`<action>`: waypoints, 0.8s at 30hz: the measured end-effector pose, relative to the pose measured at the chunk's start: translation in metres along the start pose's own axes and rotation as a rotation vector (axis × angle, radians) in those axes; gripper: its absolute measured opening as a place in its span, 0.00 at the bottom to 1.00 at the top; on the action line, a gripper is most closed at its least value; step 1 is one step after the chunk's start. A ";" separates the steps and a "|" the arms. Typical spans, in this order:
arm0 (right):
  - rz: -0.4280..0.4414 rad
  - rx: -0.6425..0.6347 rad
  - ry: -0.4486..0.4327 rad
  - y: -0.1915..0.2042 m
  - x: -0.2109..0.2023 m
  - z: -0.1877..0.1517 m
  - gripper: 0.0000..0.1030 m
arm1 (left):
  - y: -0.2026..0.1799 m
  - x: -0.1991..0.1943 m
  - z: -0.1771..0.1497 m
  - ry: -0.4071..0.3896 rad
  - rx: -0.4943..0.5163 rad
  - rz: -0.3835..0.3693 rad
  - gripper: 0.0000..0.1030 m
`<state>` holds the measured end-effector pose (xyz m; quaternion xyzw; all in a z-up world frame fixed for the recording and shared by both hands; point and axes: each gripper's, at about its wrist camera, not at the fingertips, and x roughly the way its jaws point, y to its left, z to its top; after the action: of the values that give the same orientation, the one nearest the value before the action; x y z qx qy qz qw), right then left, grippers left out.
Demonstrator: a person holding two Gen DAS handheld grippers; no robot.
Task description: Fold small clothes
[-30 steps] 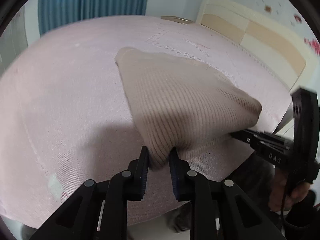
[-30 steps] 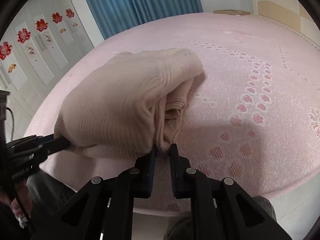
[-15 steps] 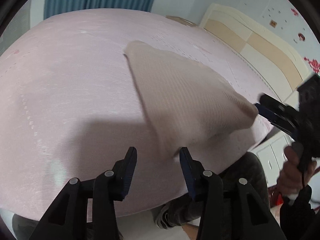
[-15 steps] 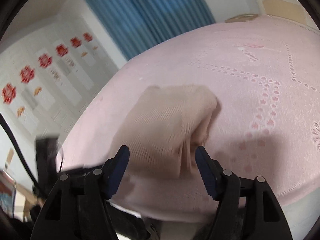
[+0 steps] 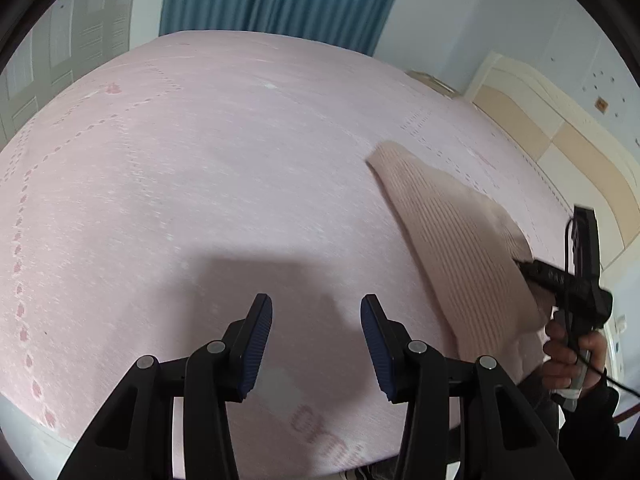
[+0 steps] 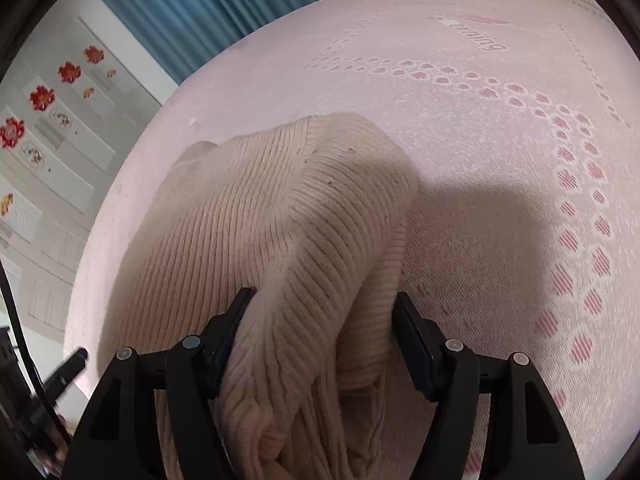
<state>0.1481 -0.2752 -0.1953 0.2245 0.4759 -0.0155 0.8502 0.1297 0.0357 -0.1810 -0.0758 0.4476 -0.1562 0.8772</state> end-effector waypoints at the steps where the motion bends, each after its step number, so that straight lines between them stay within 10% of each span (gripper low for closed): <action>1: 0.001 -0.002 0.004 -0.001 0.002 0.001 0.66 | 0.003 0.001 0.002 -0.005 -0.008 -0.002 0.43; 12: 0.094 0.054 0.042 0.009 -0.018 0.015 0.35 | 0.019 0.008 0.008 -0.007 -0.035 0.042 0.43; 24: 0.043 -0.124 -0.147 0.171 -0.074 0.064 0.26 | 0.035 -0.012 0.030 -0.037 -0.025 0.047 0.43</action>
<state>0.1998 -0.1604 -0.0440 0.1800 0.4073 0.0159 0.8952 0.1545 0.0722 -0.1635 -0.0792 0.4349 -0.1286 0.8877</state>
